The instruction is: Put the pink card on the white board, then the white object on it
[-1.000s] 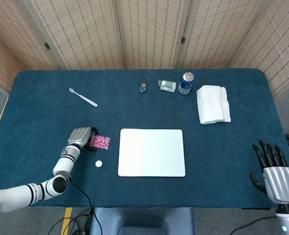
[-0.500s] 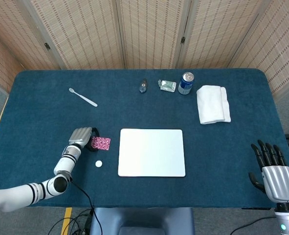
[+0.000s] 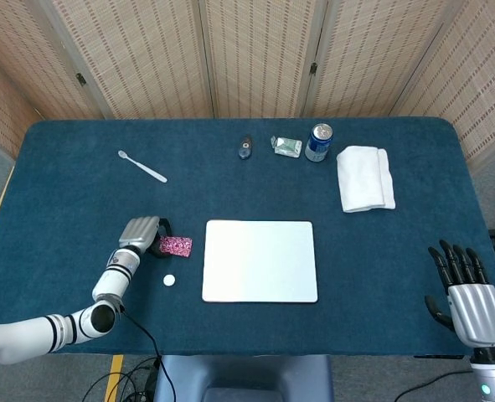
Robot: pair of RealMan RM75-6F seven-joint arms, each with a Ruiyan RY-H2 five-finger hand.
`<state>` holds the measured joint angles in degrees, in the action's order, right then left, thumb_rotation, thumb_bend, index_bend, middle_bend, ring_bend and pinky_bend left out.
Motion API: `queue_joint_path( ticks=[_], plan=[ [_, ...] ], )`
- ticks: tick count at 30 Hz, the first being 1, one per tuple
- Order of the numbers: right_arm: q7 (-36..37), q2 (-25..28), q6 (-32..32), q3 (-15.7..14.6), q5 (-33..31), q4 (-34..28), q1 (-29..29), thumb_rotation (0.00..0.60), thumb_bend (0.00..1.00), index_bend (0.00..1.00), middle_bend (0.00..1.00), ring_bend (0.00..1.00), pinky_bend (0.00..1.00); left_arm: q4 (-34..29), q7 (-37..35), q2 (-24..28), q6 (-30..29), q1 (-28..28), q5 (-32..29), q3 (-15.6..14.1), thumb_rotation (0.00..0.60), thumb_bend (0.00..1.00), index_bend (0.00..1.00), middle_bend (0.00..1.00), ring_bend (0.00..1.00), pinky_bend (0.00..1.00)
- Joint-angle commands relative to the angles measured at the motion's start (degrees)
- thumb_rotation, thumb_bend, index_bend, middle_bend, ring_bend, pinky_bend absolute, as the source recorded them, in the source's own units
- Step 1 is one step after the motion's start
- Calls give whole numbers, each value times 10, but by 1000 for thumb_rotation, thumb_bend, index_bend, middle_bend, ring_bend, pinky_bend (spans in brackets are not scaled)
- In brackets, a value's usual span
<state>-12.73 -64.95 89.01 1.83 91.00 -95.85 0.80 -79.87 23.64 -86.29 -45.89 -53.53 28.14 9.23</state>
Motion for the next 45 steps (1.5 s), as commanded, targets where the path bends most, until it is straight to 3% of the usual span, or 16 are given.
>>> queue_joint_path(
  ticks=[1, 11, 16, 23, 28, 34, 45],
  plan=[
    [3, 2, 3, -2, 4, 0, -1, 600, 244, 0, 0, 0, 0, -33, 16, 15, -24, -5, -9, 3, 600, 256, 479, 1000, 1000, 1000],
    [25, 11, 12, -14, 30, -1, -5, 600, 244, 0, 0, 0, 0, -139, 65, 30, -97, -24, -54, 18, 600, 256, 473, 1000, 1000, 1000],
    [56, 25, 21, -21, 48, -3, -7, 600, 244, 0, 0, 0, 0, -169, 98, -1, -139, -51, -98, 35, 600, 256, 467, 1000, 1000, 1000],
    [103, 48, 7, -38, 63, -2, -3, 600, 243, 0, 0, 0, 0, -210, 176, -79, -242, -102, -135, 58, 600, 256, 463, 1000, 1000, 1000],
    [124, 57, 28, -52, 93, 5, -12, 600, 244, 0, 0, 0, 0, -195, 216, -140, -277, -130, -155, 72, 600, 256, 459, 1000, 1000, 1000],
    [129, 58, 31, -66, 114, 14, -16, 600, 244, 0, 0, 0, 0, -143, 253, -200, -274, -159, -171, 93, 600, 256, 448, 1000, 1000, 1000],
    [108, 49, 13, -70, 120, 16, -12, 600, 244, 0, 0, 0, 0, -89, 257, -203, -230, -155, -179, 131, 600, 256, 443, 1000, 1000, 1000]
  ],
)
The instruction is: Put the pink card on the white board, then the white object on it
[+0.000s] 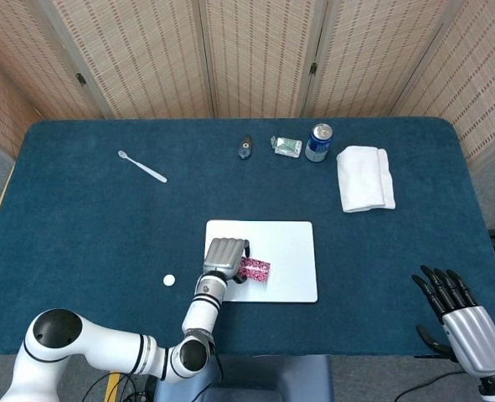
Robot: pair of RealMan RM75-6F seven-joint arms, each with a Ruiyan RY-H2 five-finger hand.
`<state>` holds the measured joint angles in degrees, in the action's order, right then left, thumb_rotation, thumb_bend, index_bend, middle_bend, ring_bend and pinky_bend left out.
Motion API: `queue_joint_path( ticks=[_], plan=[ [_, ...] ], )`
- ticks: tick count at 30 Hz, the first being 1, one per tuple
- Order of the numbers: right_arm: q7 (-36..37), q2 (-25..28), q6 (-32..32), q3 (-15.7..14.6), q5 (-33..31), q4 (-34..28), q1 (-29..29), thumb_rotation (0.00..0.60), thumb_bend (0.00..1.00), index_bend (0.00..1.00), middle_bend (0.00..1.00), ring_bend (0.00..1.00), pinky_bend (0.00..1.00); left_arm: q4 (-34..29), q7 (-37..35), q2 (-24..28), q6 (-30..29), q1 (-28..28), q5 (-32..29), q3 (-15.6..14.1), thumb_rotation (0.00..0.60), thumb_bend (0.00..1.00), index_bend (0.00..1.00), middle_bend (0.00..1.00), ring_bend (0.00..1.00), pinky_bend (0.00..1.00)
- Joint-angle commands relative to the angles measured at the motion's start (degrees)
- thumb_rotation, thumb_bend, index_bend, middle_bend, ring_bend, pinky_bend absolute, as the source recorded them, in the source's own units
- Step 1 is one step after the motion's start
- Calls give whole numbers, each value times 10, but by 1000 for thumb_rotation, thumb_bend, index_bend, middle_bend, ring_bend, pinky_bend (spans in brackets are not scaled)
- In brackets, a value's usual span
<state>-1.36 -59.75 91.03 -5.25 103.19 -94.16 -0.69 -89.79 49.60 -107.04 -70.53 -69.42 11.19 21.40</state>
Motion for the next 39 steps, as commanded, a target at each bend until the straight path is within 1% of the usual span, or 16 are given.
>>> queue_joint_path(
  ticks=[1, 5, 8, 12, 16, 18, 19, 21, 23, 27, 30, 32, 39],
  plan=[
    [-7, -3, -10, 1, -4, -2, 5, 600, 243, 0, 0, 0, 0, 15, -1, 6, 23, 5, -13, 10, 600, 256, 441, 1000, 1000, 1000],
    [-16, -6, -19, 5, -10, -6, 9, 600, 244, 0, 0, 0, 0, 36, 1, 8, 50, 3, -18, 15, 600, 256, 428, 1000, 1000, 1000],
    [-20, -7, -20, 6, -12, -6, 9, 600, 244, 0, 0, 0, 0, 40, -3, 13, 68, 5, -13, 17, 600, 256, 390, 1000, 1000, 1000],
    [-25, -9, -19, 7, -14, -7, 9, 600, 244, 0, 0, 0, 0, 33, -9, 23, 86, 10, -12, 15, 600, 256, 304, 1000, 1000, 1000],
    [-24, -10, -18, 9, -19, -6, 8, 600, 244, 0, 0, 0, 0, 14, -18, 34, 83, 16, -8, 14, 600, 256, 231, 1000, 1000, 1000],
    [-23, -8, -16, 9, -18, -6, 7, 600, 244, 0, 0, 0, 0, -3, -36, 40, 73, 25, 10, 16, 600, 255, 263, 1000, 1000, 1000],
    [-22, -8, -15, 8, -18, -6, 7, 600, 244, 0, 0, 0, 0, -14, -46, 44, 66, 31, 21, 15, 600, 256, 308, 1000, 1000, 1000],
    [-19, -7, -11, 7, -15, -5, 5, 600, 244, 0, 0, 0, 0, -50, -57, 62, 44, 48, 44, 3, 600, 256, 353, 1000, 1000, 1000],
    [-18, -6, -7, 5, -10, -3, 3, 600, 246, 0, 0, 0, 0, -94, -63, 87, 15, 69, 64, -13, 600, 255, 362, 1000, 1000, 1000],
    [-33, -10, -1, 3, -2, 0, 0, 600, 300, 0, 0, 0, 0, -158, -79, 125, -32, 113, 91, -49, 600, 256, 392, 1000, 1000, 1000],
    [-36, -13, -4, -1, 4, -2, 0, 600, 301, 0, 0, 0, 0, -176, -89, 139, -42, 140, 97, -80, 600, 256, 397, 1000, 1000, 1000],
    [-41, -16, -7, -5, 11, -1, 0, 600, 299, 0, 0, 0, 0, -181, -99, 147, -41, 155, 103, -92, 600, 256, 396, 1000, 1000, 1000],
    [-57, -25, -4, -12, 25, 4, -4, 600, 297, 0, 0, 0, 0, -191, -127, 169, -30, 191, 130, -118, 600, 255, 397, 1000, 1000, 1000]
  ],
)
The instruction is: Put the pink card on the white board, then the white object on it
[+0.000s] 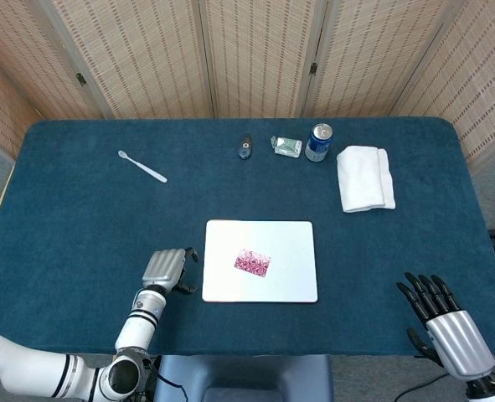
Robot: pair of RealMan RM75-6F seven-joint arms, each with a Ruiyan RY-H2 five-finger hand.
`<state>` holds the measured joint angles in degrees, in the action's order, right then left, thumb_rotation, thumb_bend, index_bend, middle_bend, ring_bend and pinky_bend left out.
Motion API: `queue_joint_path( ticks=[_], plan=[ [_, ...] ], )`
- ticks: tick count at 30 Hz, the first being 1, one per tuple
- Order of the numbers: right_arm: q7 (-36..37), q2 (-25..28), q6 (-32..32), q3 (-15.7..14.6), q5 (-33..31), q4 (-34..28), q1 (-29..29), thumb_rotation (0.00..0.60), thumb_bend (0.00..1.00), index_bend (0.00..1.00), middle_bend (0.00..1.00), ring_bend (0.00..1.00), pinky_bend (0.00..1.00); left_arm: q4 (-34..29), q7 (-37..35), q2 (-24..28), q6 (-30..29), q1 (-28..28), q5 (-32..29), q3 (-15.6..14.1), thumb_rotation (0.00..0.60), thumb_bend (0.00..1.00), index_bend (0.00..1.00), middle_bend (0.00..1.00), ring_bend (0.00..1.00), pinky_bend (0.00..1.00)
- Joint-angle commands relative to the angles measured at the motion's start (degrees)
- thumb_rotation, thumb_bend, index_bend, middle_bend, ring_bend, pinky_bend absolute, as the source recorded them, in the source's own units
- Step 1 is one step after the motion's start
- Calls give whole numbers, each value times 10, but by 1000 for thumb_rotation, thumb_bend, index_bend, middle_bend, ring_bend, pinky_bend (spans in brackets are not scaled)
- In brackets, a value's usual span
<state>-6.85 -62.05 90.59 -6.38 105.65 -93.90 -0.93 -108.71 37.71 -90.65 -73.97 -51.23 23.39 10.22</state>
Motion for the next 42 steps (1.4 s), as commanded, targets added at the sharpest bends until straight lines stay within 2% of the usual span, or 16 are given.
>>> queue_joint_path(
  ticks=[1, 11, 23, 42],
  plan=[
    [-4, -3, 1, -1, 1, 1, -2, 600, 297, 0, 0, 0, 0, -2, -11, 7, 7, 12, 10, -8, 600, 255, 398, 1000, 1000, 1000],
    [-23, -13, -6, 0, -4, 2, -3, 600, 296, 0, 0, 0, 0, 14, -45, 26, 46, 43, 27, -25, 600, 256, 381, 1000, 1000, 1000],
    [-43, -23, -12, 8, -17, 0, -3, 600, 296, 0, 0, 0, 0, 52, -83, 55, 108, 60, 31, -24, 600, 256, 395, 1000, 1000, 1000],
    [-57, -29, -15, 10, -23, -1, -3, 600, 296, 0, 0, 0, 0, 81, -125, 57, 144, 78, 60, -28, 600, 255, 413, 1000, 1000, 1000]
  ],
)
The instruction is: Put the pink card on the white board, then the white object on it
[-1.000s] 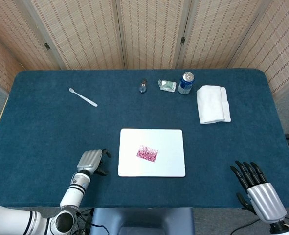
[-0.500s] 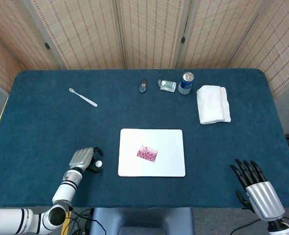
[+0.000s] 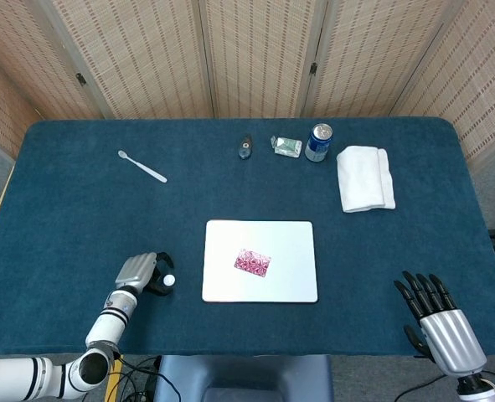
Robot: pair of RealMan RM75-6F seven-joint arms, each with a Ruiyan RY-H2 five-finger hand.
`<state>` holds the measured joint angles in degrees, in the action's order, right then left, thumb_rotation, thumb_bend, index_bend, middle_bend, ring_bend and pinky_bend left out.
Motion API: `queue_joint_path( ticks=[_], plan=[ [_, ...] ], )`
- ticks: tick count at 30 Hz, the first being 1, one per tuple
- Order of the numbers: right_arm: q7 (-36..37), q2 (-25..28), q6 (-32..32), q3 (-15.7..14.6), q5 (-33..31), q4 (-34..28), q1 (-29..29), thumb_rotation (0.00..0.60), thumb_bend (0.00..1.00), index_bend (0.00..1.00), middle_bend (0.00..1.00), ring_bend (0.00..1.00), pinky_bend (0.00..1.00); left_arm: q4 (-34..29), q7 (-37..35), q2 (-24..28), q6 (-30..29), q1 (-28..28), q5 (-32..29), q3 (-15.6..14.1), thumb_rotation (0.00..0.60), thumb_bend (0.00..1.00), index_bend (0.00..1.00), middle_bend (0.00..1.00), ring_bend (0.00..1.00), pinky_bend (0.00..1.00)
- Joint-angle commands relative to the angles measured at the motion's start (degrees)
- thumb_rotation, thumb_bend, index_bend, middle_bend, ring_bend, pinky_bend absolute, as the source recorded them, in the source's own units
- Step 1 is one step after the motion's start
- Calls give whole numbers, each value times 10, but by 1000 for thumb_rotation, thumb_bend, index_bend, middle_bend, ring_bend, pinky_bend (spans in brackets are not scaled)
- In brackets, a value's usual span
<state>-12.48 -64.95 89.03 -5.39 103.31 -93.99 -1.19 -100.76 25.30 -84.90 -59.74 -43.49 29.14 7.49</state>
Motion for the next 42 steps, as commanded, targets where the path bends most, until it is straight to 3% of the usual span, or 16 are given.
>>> queue_joint_path(
  ticks=[1, 42],
  plan=[
    [-1, 0, 0, 0, 0, 0, 0, 600, 297, 0, 0, 0, 0, 3, -2, -1, 3, 1, 3, -1, 600, 256, 414, 1000, 1000, 1000],
    [-8, -4, 4, 3, -5, 0, -2, 600, 296, 0, 0, 0, 0, 36, -36, 5, 66, -7, 10, -3, 600, 255, 473, 1000, 1000, 1000]
  ],
)
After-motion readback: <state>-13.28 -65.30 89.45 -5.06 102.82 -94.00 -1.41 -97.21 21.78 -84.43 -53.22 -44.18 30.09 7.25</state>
